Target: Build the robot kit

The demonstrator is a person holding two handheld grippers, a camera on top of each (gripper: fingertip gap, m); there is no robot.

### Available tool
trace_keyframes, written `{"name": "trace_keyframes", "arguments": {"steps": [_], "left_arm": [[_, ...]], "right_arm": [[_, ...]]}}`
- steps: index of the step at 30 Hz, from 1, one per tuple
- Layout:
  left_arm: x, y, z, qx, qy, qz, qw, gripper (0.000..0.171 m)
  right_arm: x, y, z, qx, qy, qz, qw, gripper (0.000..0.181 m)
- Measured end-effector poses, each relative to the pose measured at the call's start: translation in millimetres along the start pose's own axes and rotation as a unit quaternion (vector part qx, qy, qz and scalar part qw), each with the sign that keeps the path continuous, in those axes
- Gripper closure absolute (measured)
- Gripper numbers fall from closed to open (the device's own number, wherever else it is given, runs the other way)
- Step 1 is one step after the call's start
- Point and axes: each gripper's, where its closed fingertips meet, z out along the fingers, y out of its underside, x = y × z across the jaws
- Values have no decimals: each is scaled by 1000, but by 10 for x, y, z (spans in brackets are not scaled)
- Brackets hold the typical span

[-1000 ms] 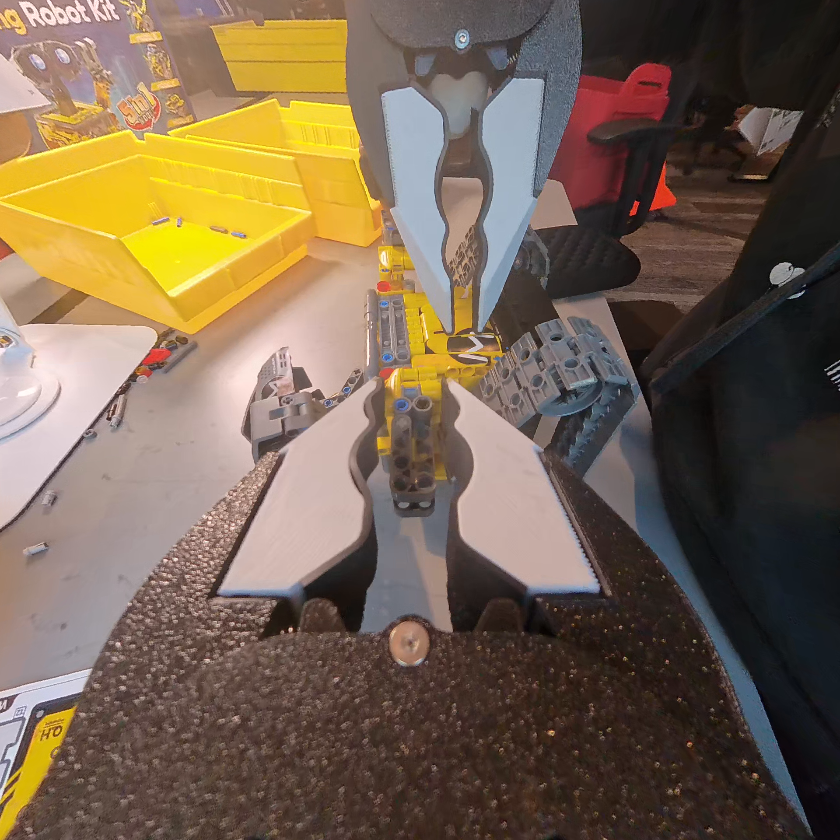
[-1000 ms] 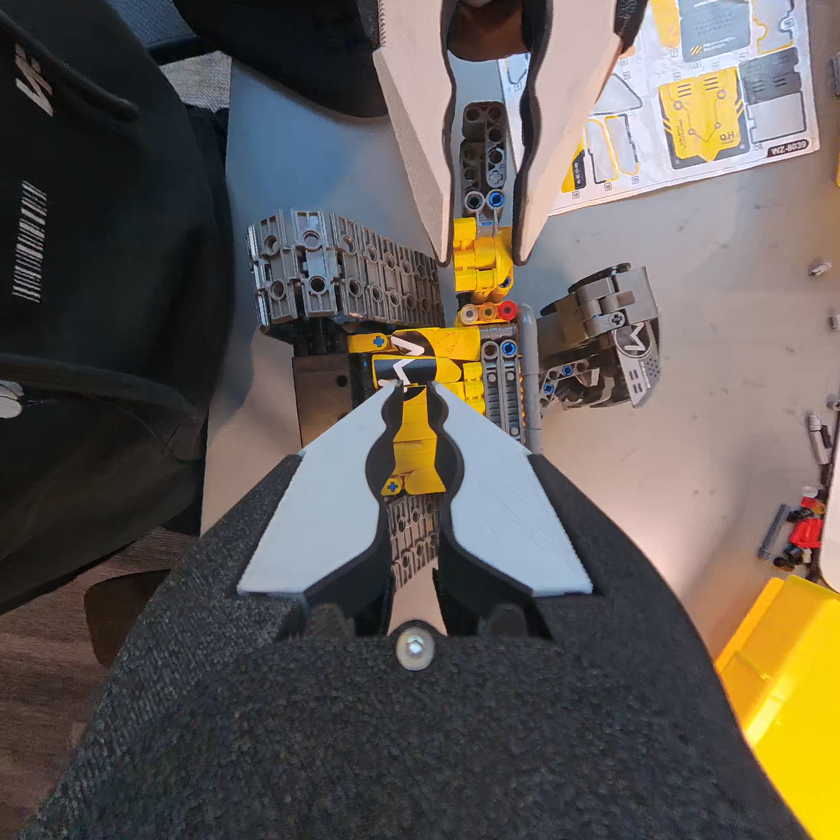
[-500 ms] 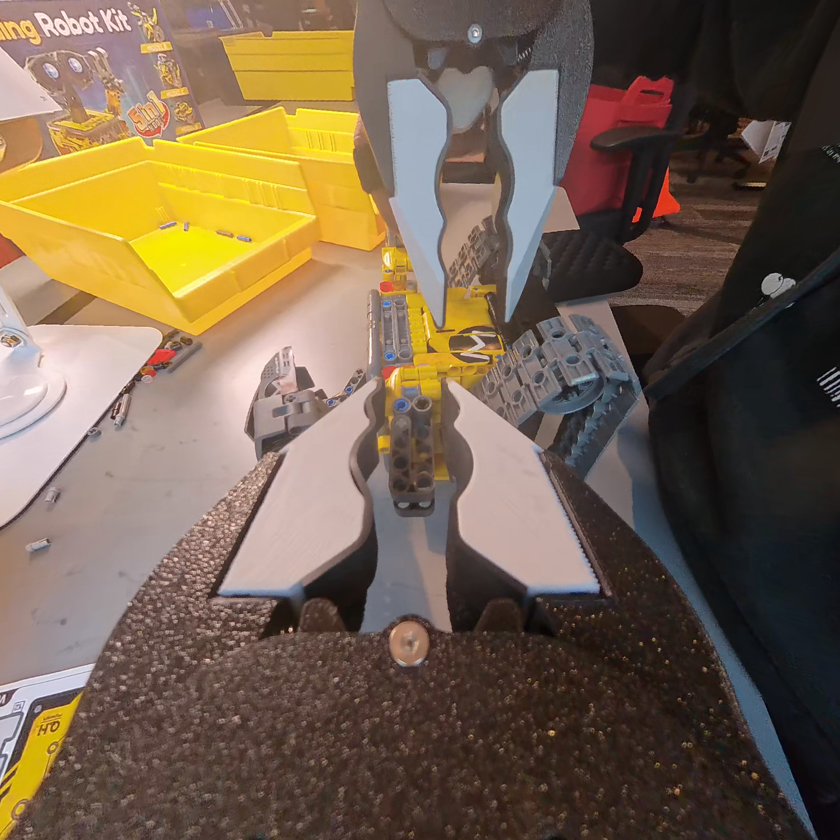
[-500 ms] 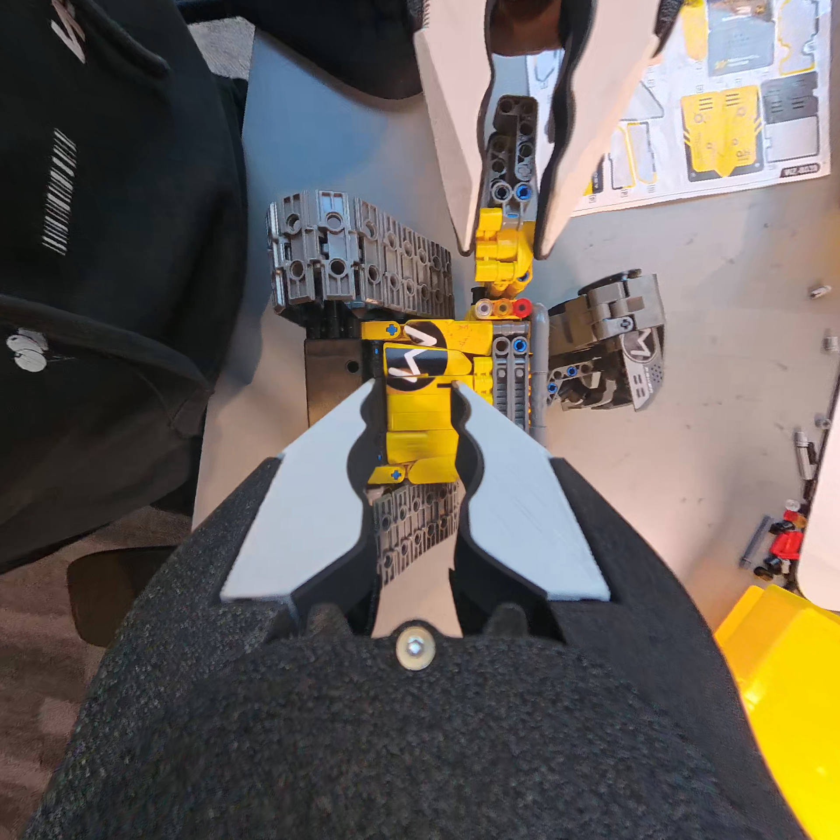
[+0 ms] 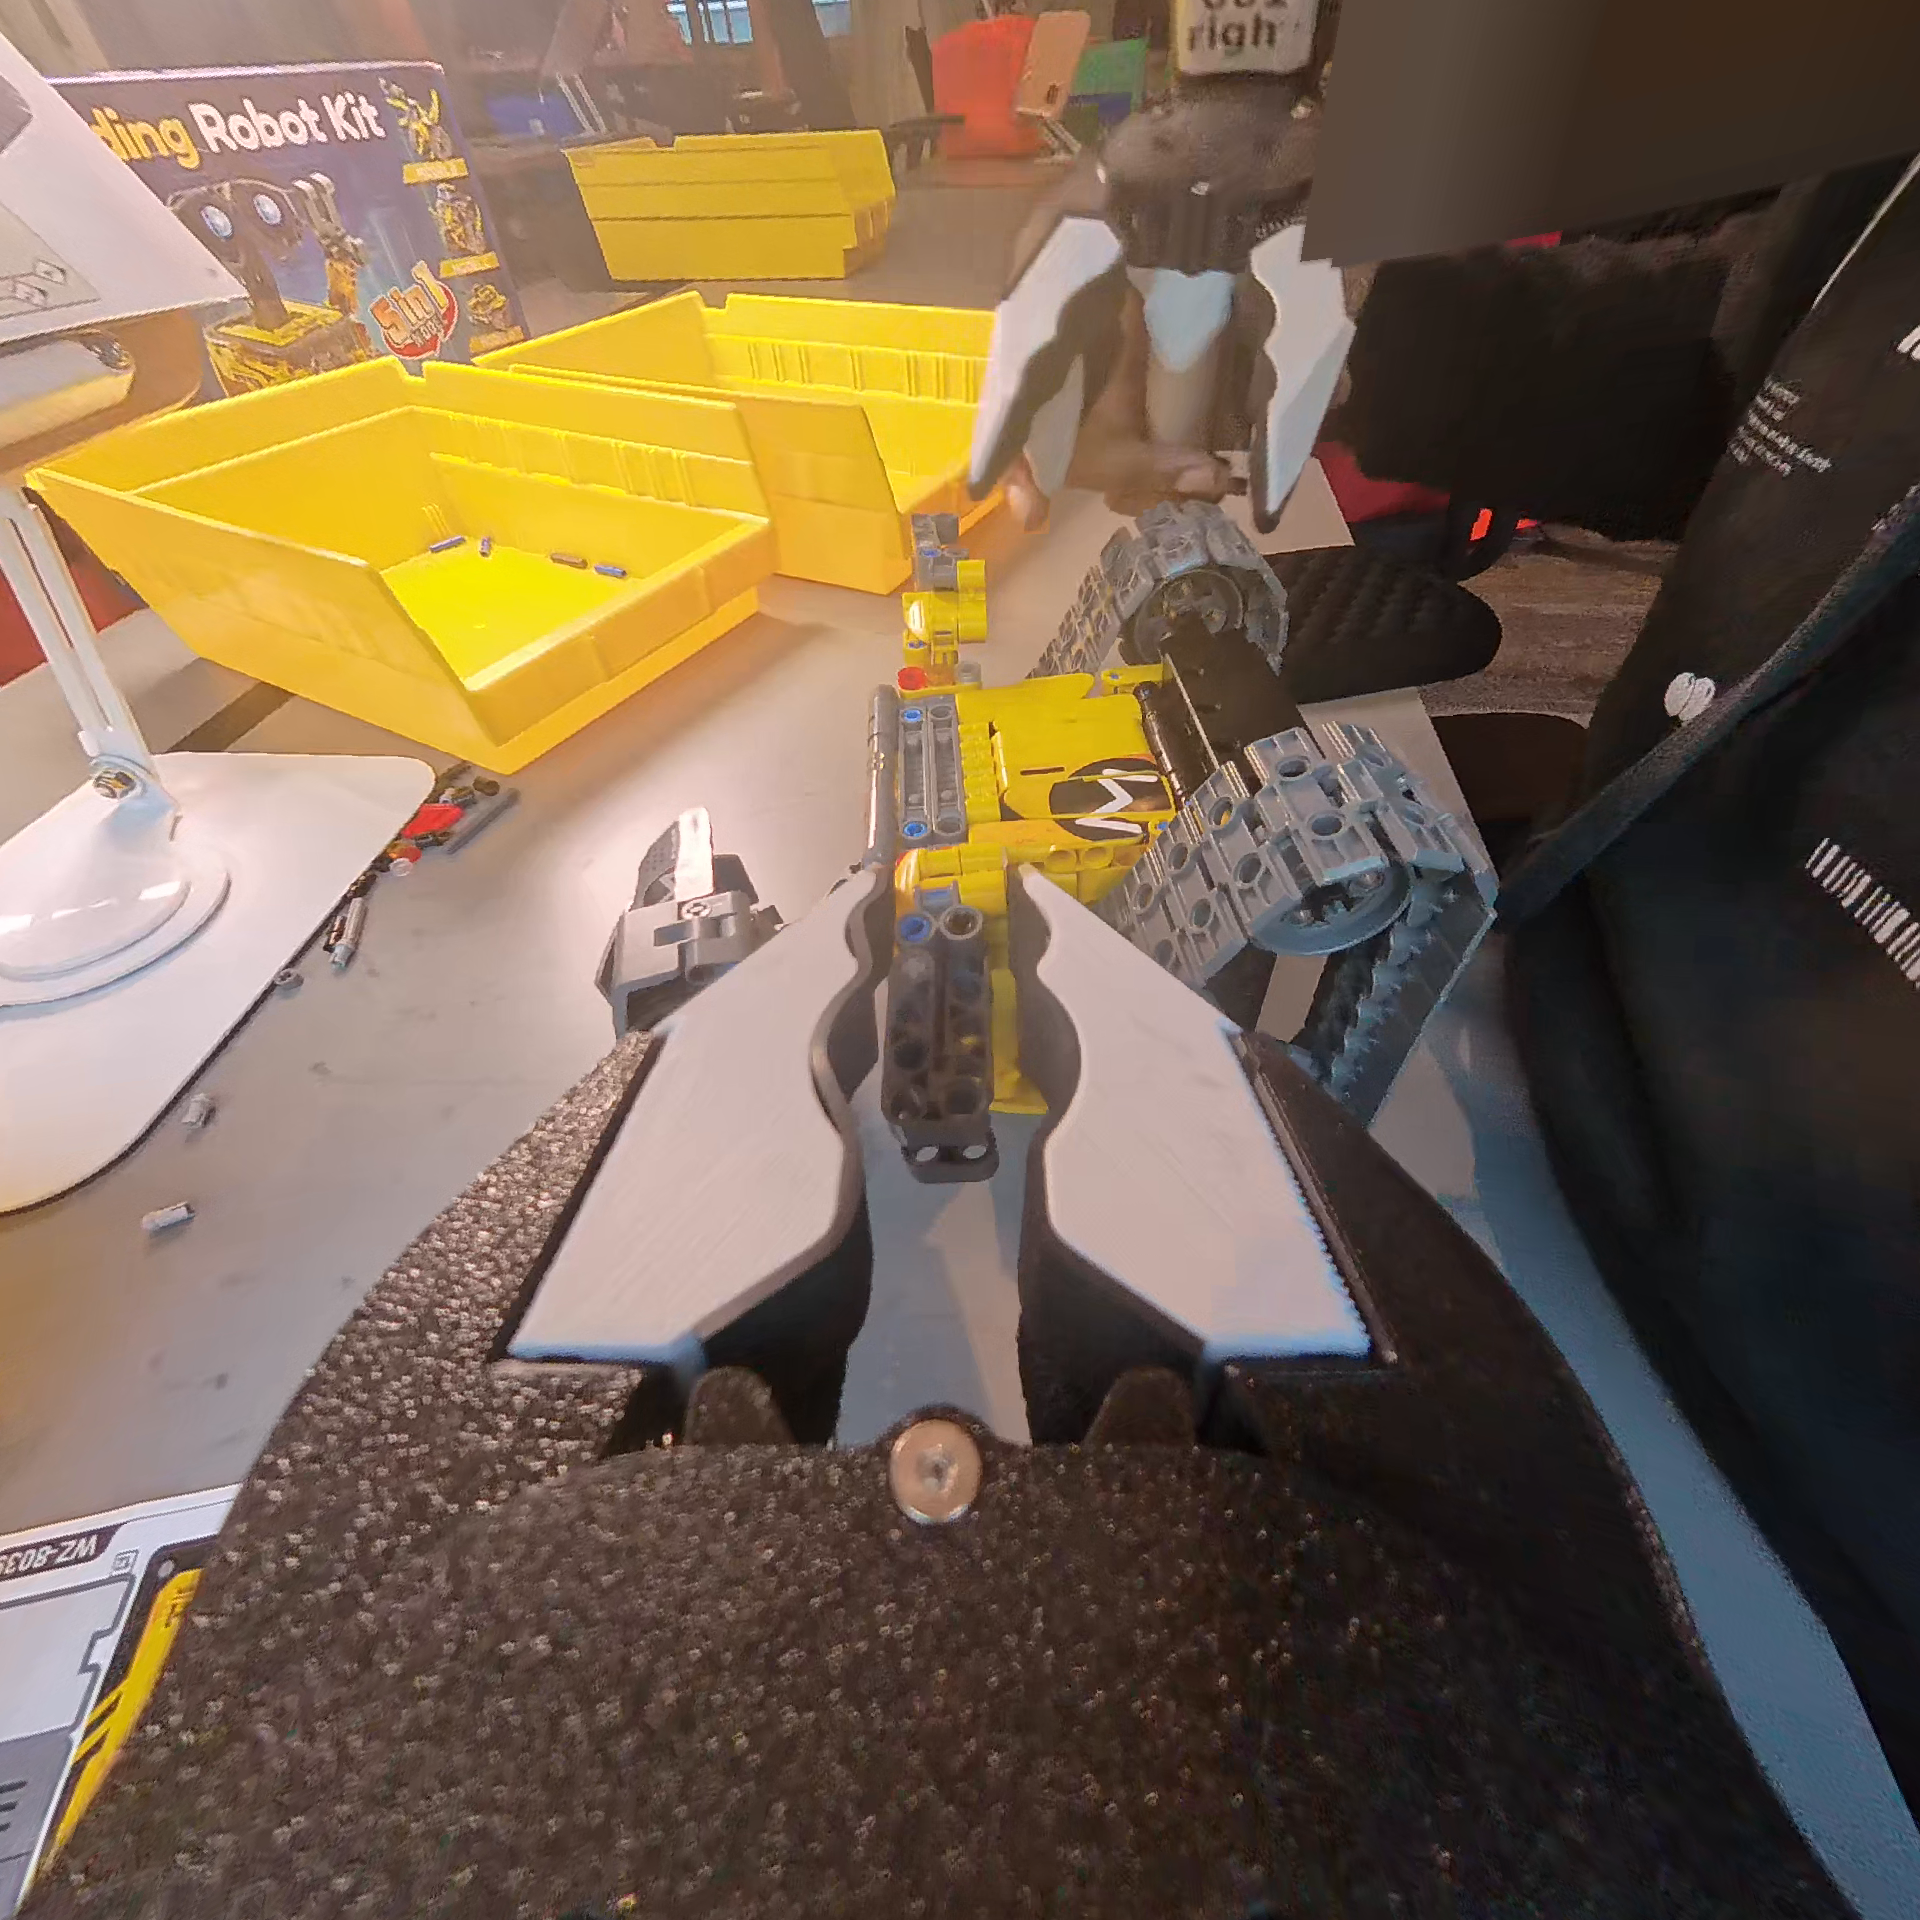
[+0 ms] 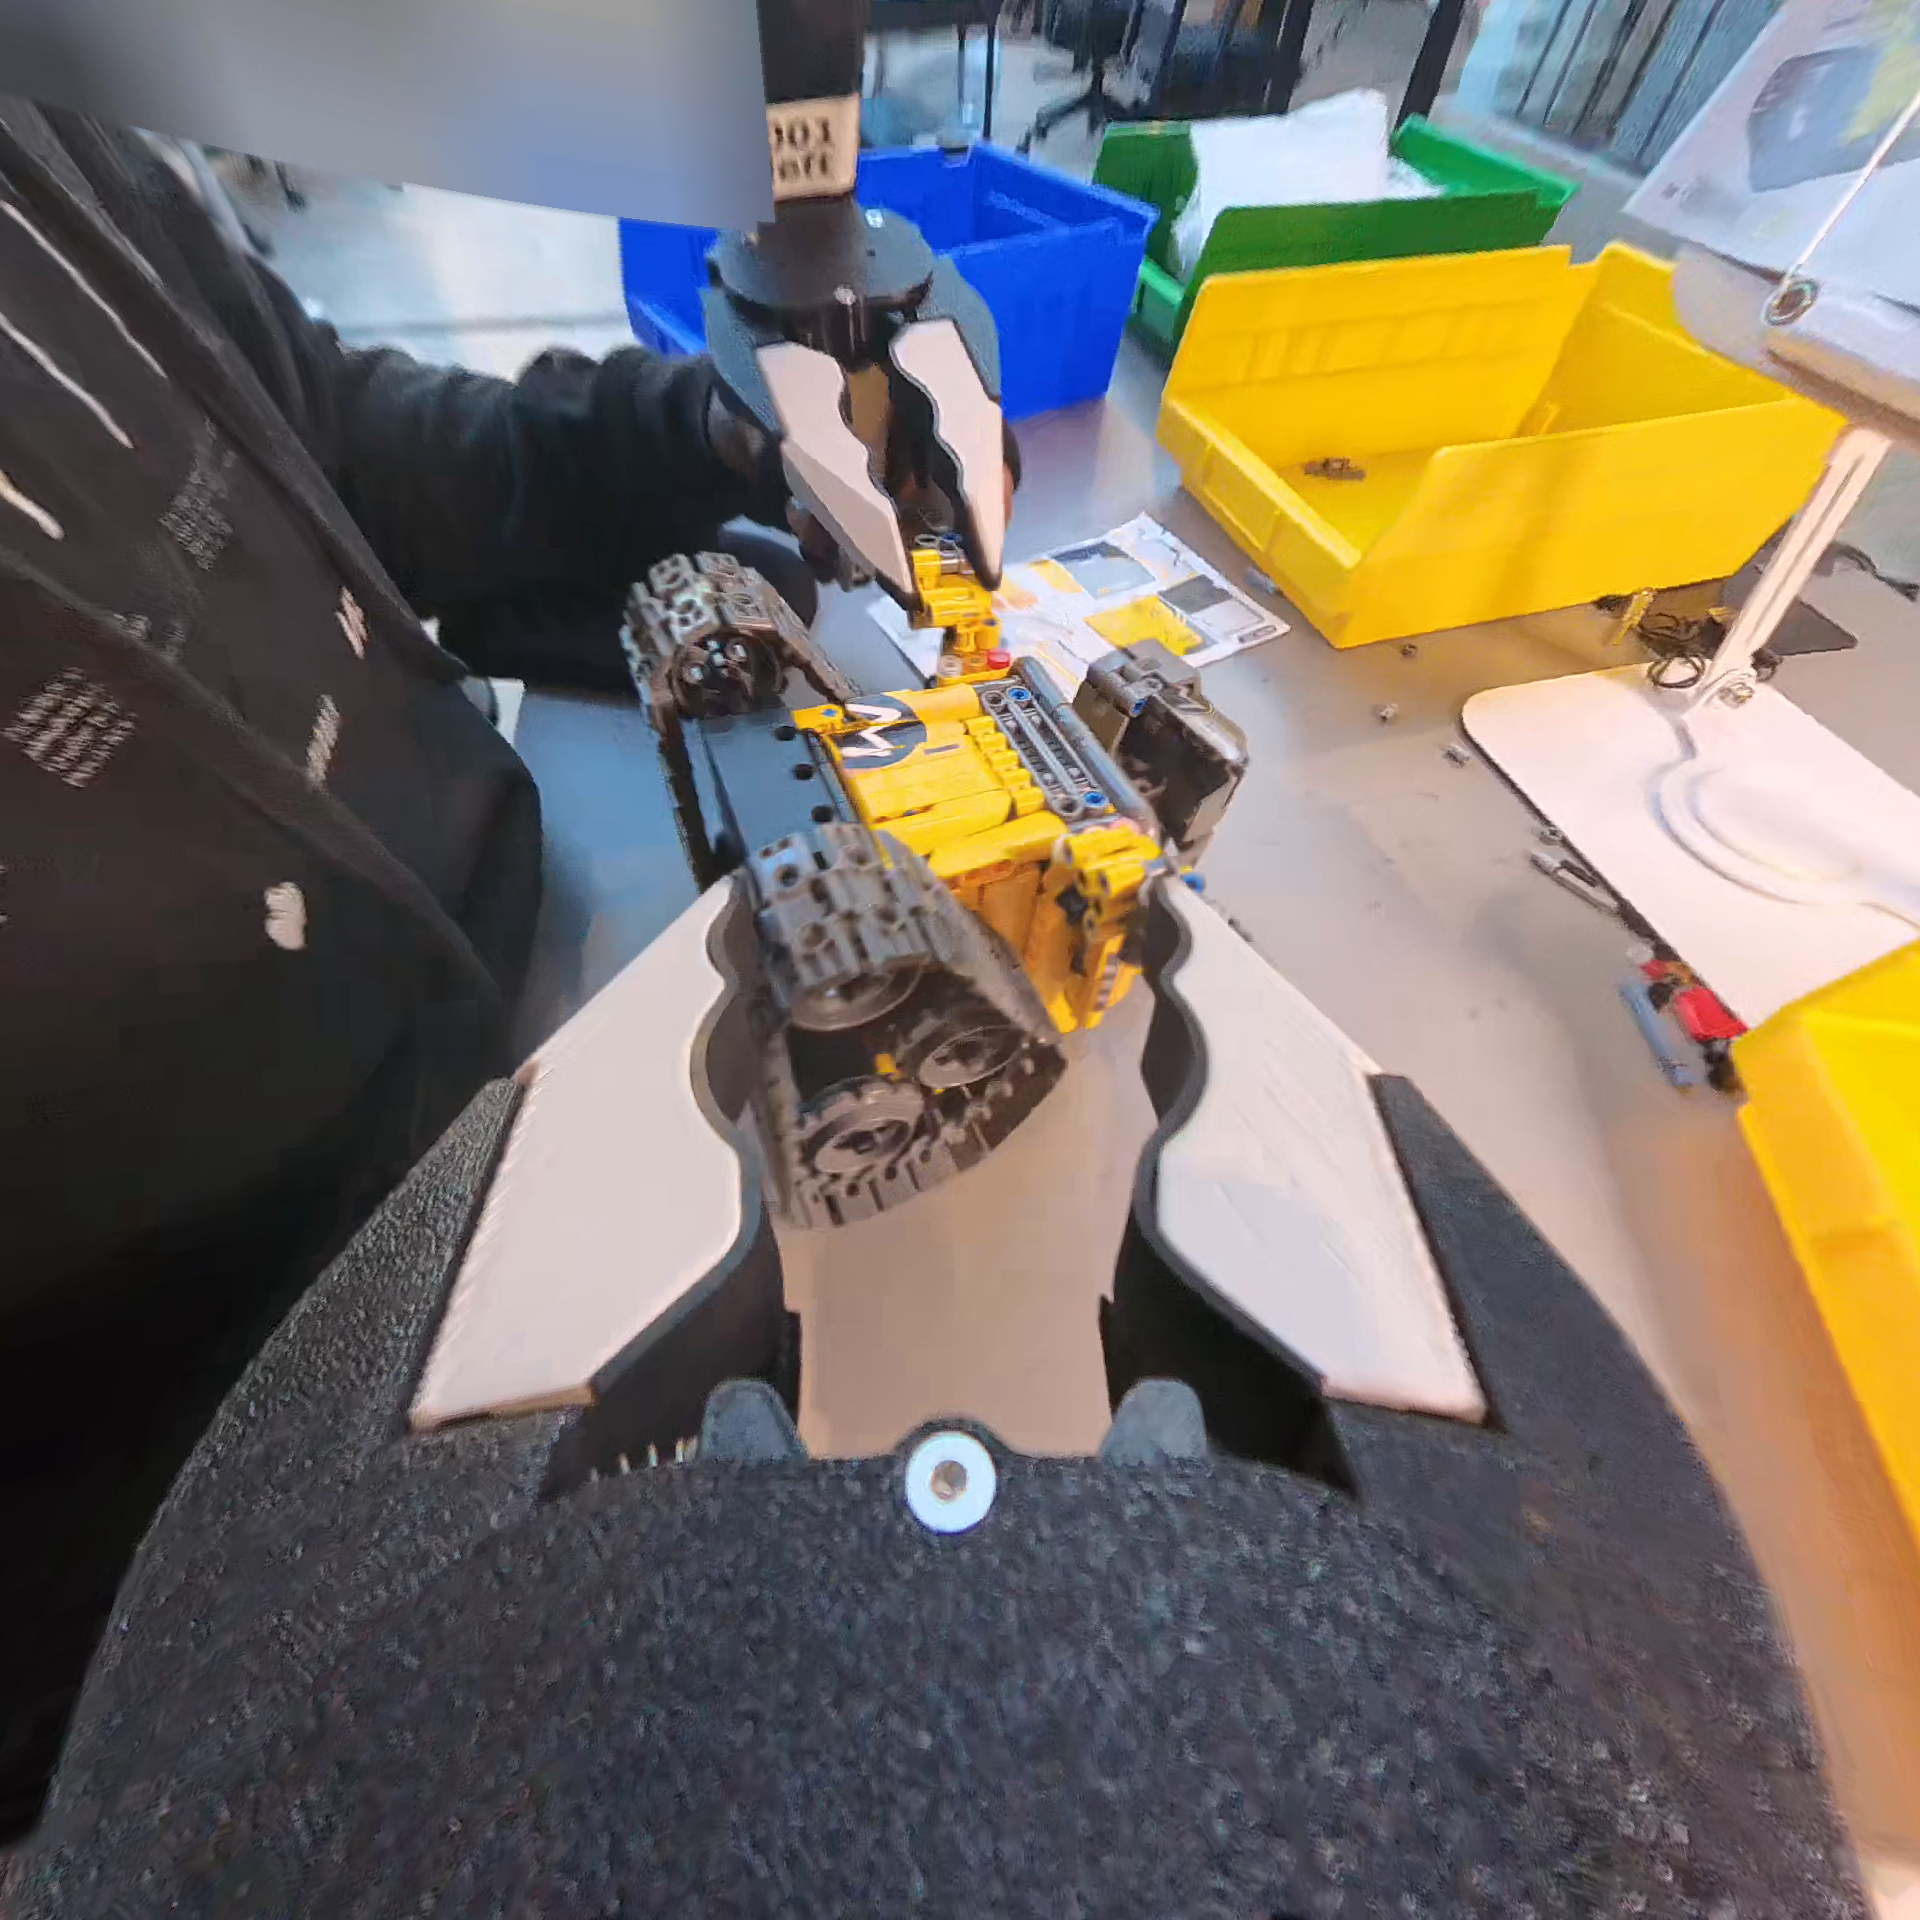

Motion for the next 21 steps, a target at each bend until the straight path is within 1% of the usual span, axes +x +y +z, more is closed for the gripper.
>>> {"name": "trace_keyframes", "arguments": {"steps": [3, 5, 6, 8, 9, 10, 13, 14, 16, 21], "left_arm": [[-7, -5, -5, 6, -3, 5, 1000, 151], [-16, -11, -1, 9, -6, 7, 1000, 152], [-23, -16, 0, 11, -7, 7, 1000, 151], [-43, -26, 0, 16, -11, 6, 1000, 151], [-57, -33, -4, 19, -14, 5, 1000, 151], [-78, -38, -10, 21, -19, 3, 1000, 151], [-184, -40, -60, 26, -44, -2, 999, 151], [-227, -32, -83, 27, -54, -5, 998, 151], [-305, -25, -122, 32, -71, -14, 997, 151], [-425, -20, -177, 45, -103, -26, 993, 148]], "right_arm": [[-182, 83, -83, 31, -7, 18, 999, 115], [-291, 205, -24, 24, -17, 35, 999, 117], [-326, 268, 29, 19, -17, 35, 999, 121], [-357, 377, 132, 10, -14, 33, 999, 136], [-339, 400, 169, 12, -6, 27, 1000, 148], [-341, 407, 206, 15, -8, 23, 1000, 152], [-313, 381, 315, 26, -9, 21, 999, 156], [-318, 408, 357, 17, -10, 7, 1000, 170], [-204, 415, 430, 11, 27, -21, 999, 170], [-158, 367, 528, 21, 22, -18, 999, 170]]}}
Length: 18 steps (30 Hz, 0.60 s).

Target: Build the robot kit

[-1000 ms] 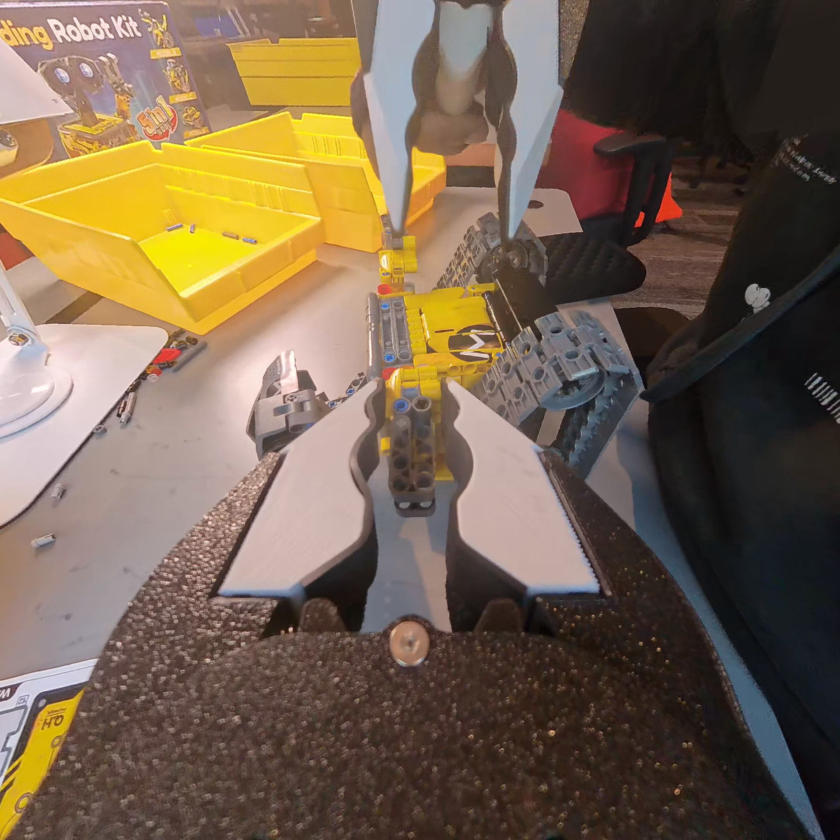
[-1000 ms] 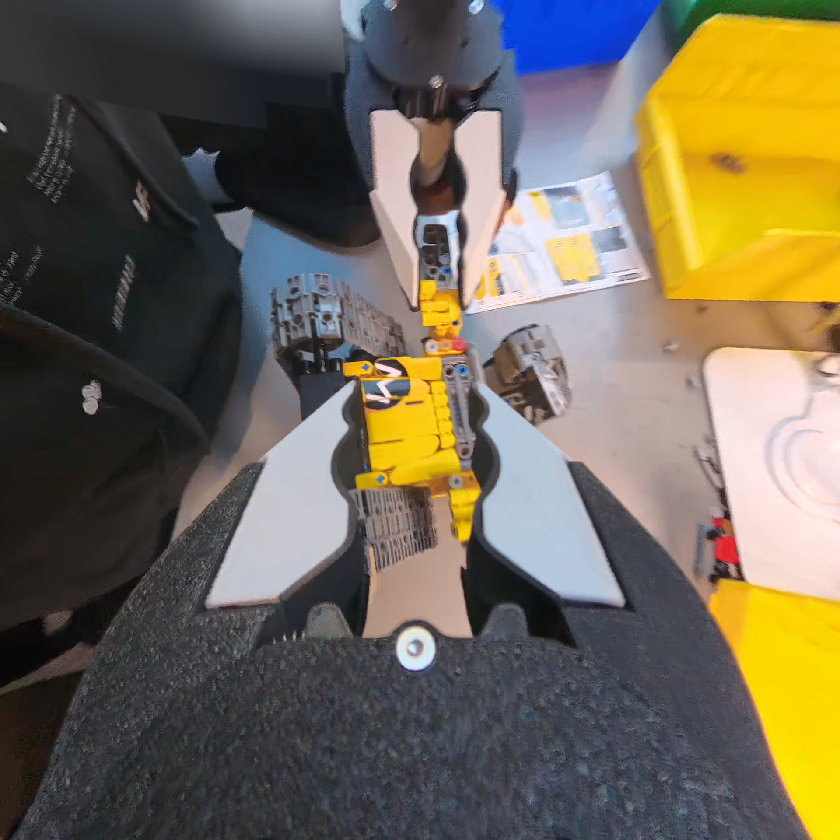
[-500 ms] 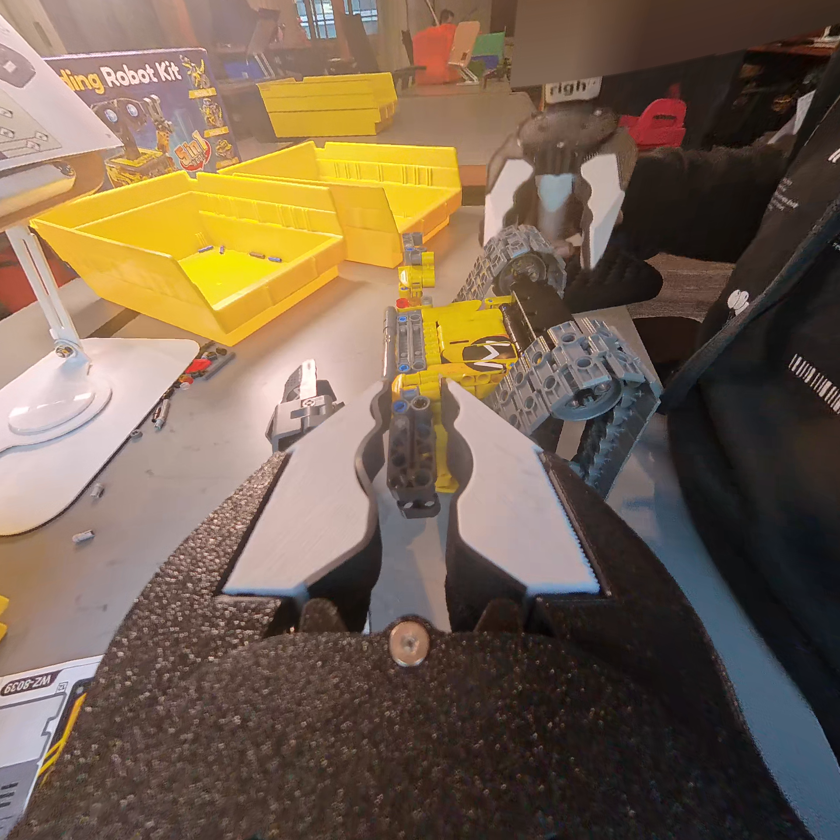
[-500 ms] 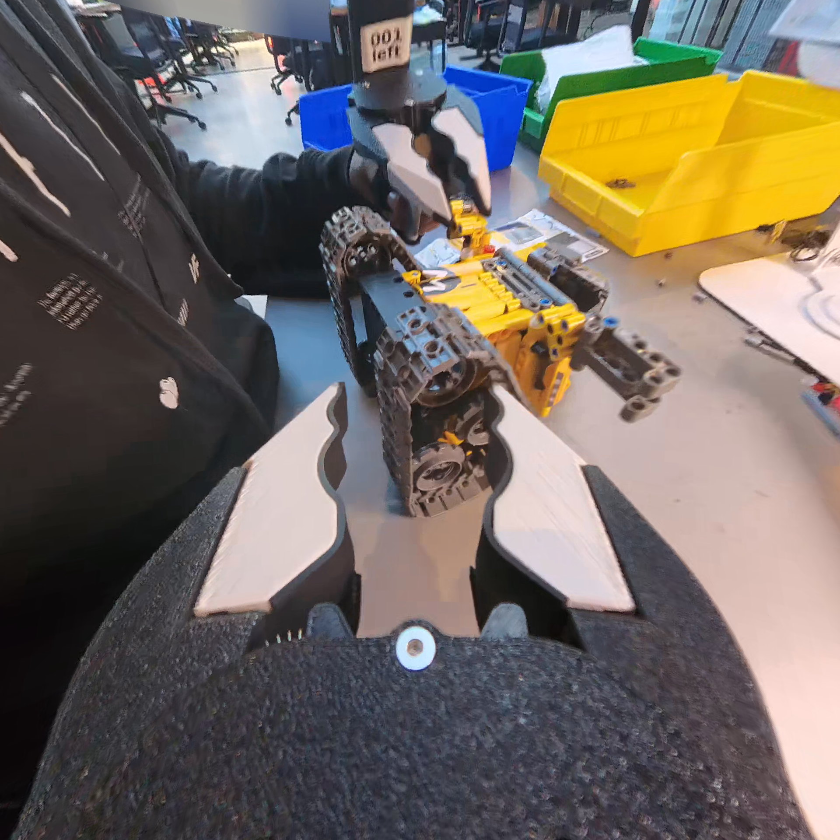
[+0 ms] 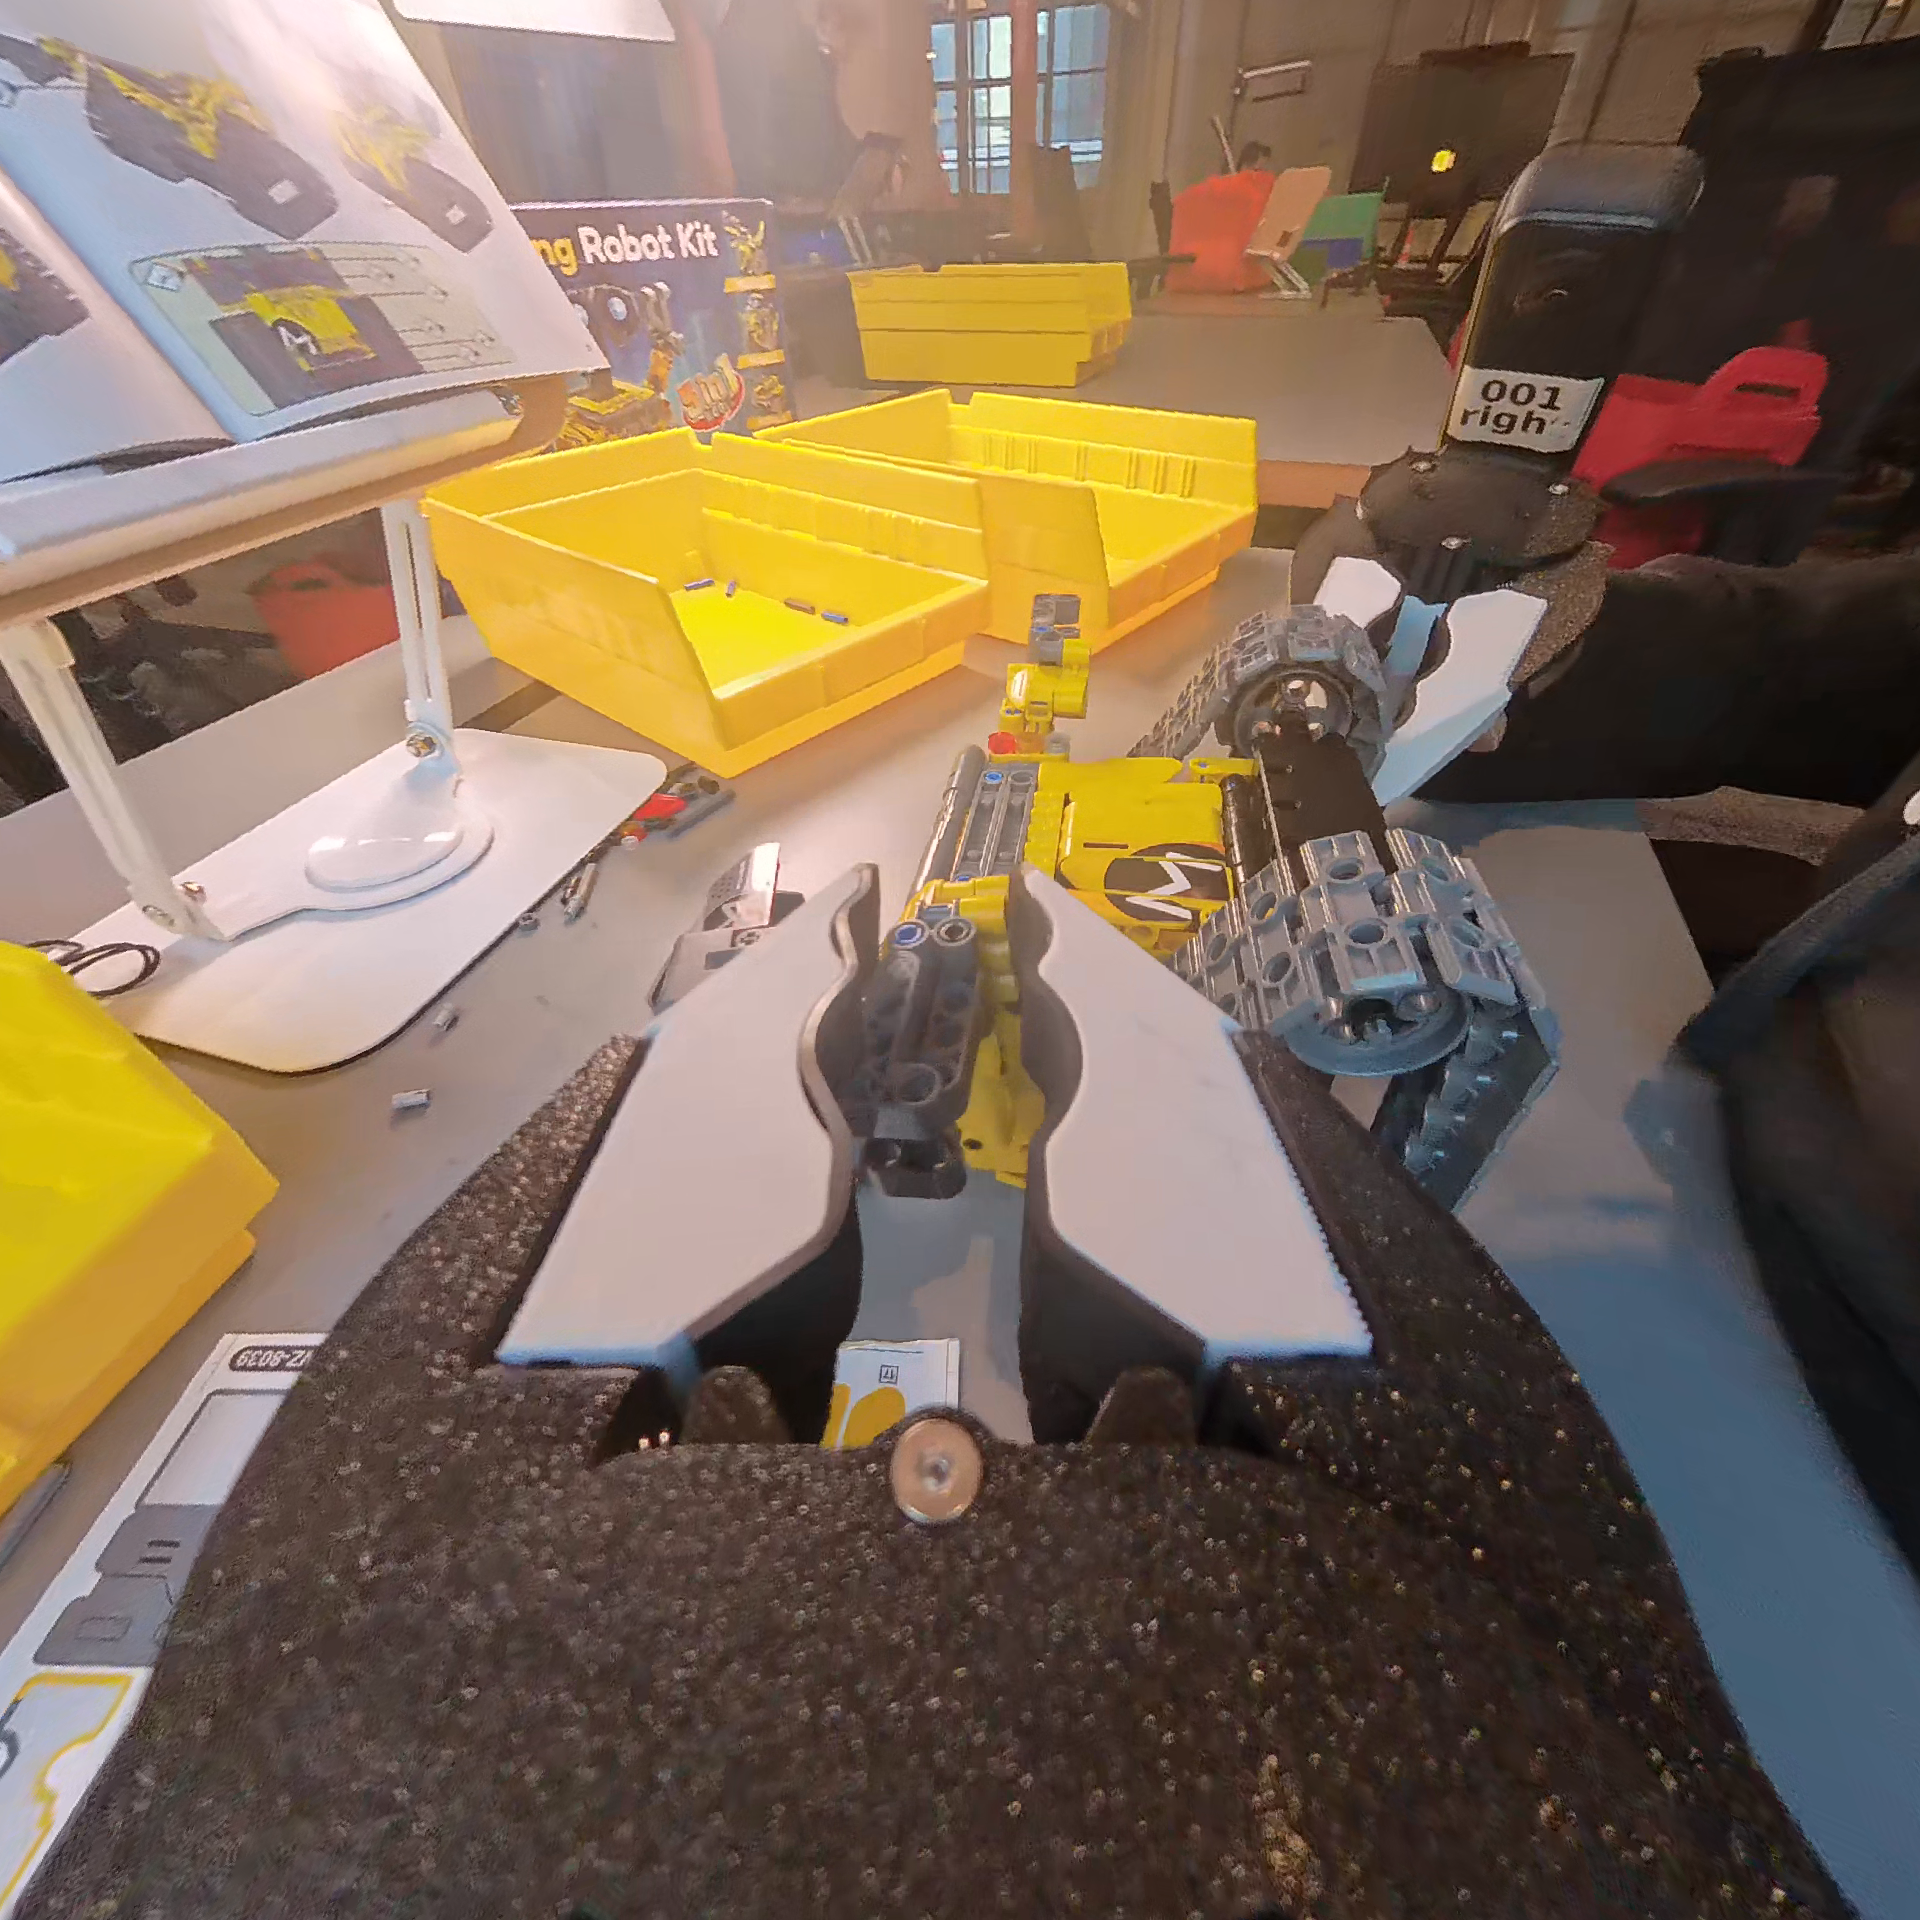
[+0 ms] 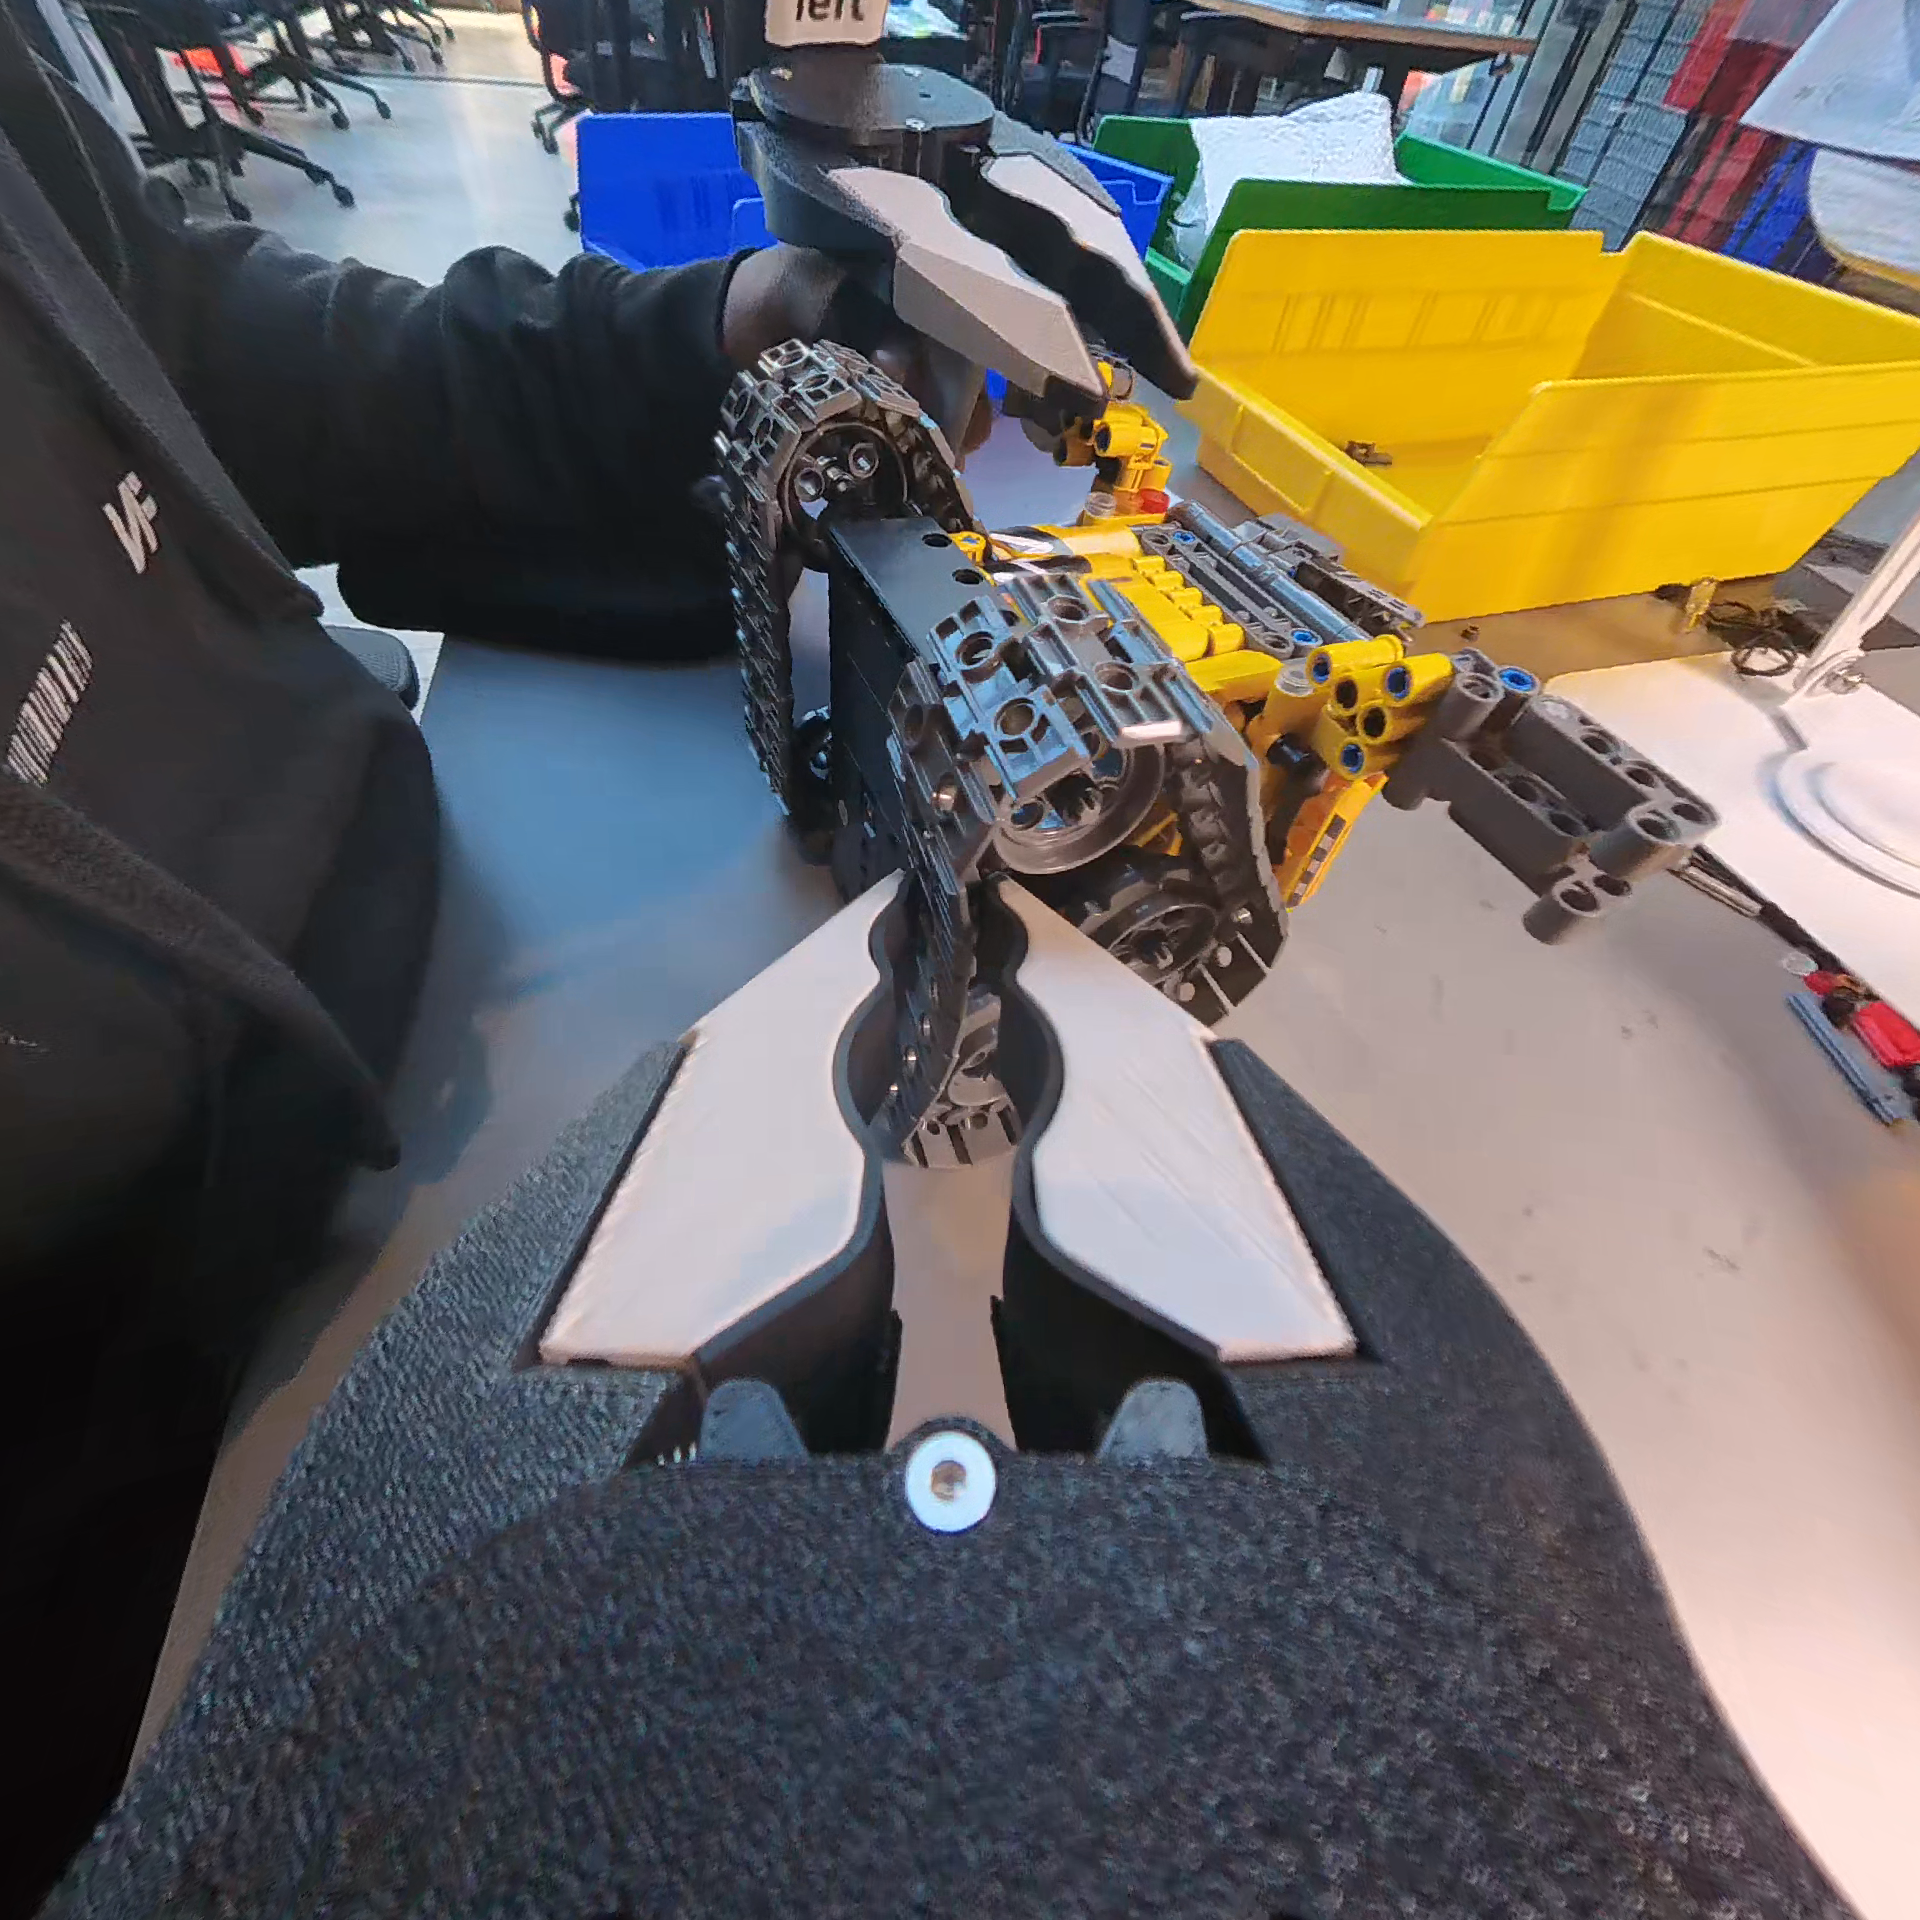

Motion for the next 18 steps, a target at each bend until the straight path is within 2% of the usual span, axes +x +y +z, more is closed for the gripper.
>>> {"name": "trace_keyframes", "arguments": {"steps": [3, 7, 9, 11, 13, 15, 18], "left_arm": [[-23, -30, -34, 11, -4, 2, 1000, 146], [-17, -85, -173, 22, 14, -3, 1000, 129], [-45, -38, -244, 12, 11, 5, 1000, 126], [-61, 73, -269, -12, 14, 2, 1000, 124], [-33, 163, -240, -32, 24, 0, 999, 130], [-34, 239, -182, -52, 19, 8, 998, 144], [-38, 248, -132, -52, 16, -2, 998, 150]], "right_arm": [[-21, 7, 17, 3, -1, 2, 1000, 170], [-83, -2, -47, 8, -22, 15, 1000, 169], [-153, -81, -195, 20, -62, 30, 997, 160], [-82, -257, -427, 53, -78, 43, 995, 157], [169, -550, -666, 112, -43, 38, 992, 157], [483, -859, -836, 161, 12, 25, 986, 157], [1031, -1244, -914, 195, 123, -8, 973, 158]]}}
